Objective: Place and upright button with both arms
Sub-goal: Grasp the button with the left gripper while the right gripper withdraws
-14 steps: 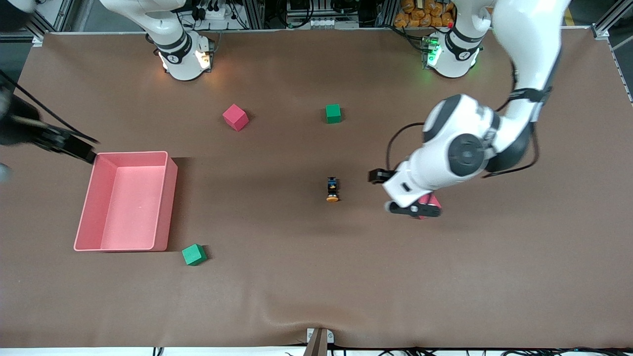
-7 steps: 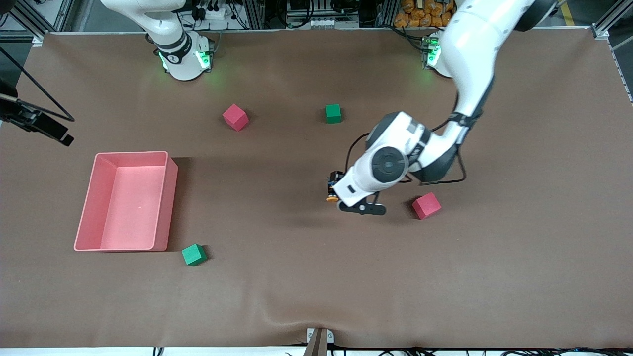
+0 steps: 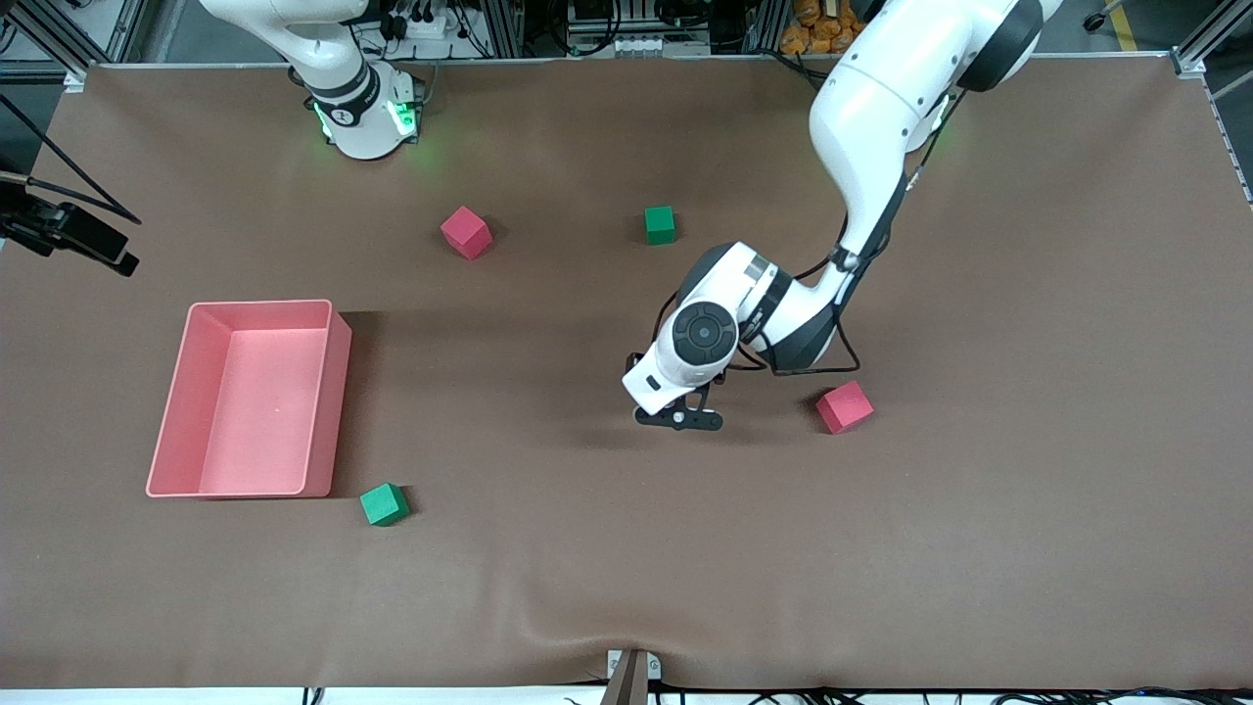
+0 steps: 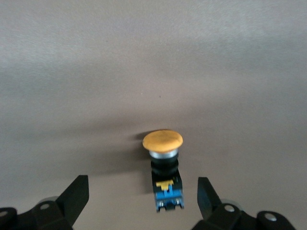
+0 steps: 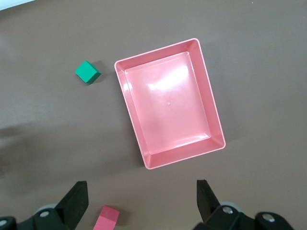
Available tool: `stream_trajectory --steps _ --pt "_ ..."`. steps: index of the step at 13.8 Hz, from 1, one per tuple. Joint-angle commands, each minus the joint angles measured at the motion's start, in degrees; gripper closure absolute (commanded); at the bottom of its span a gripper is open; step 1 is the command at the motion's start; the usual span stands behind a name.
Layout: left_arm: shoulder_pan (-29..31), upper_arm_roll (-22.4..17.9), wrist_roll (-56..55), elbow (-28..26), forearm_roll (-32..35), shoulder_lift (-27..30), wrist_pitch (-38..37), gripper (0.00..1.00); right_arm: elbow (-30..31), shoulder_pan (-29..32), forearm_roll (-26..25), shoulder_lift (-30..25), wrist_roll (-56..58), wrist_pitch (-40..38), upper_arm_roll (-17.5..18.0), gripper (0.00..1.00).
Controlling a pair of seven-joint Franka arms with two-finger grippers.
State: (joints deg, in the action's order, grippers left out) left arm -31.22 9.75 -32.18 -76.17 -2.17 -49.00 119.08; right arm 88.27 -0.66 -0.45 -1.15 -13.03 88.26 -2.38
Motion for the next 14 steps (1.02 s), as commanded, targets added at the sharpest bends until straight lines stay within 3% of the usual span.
stream_trajectory --steps 1,6,11,14 --pt "-1.2 -0.2 -3.1 2.2 -0.7 -2.6 0.2 0.0 0.6 0.8 -0.9 -1.1 1.0 -0.1 0.5 0.0" --pt "-1.7 -0.2 -3.2 2.2 -2.1 -3.8 0.5 0.0 0.5 0.8 -0.7 -1.0 1.2 0.6 0.5 0.0" --pt "-2.3 -0.2 -3.2 2.2 -2.2 -4.3 -0.3 0.19 0.5 0.8 1.3 -1.0 2.7 0.9 0.4 0.0" --pt "-2.3 -0.1 -3.2 2.2 -2.2 -4.3 -1.1 0.3 0.5 0.8 1.2 -1.0 10.4 0.6 -0.3 0.0"
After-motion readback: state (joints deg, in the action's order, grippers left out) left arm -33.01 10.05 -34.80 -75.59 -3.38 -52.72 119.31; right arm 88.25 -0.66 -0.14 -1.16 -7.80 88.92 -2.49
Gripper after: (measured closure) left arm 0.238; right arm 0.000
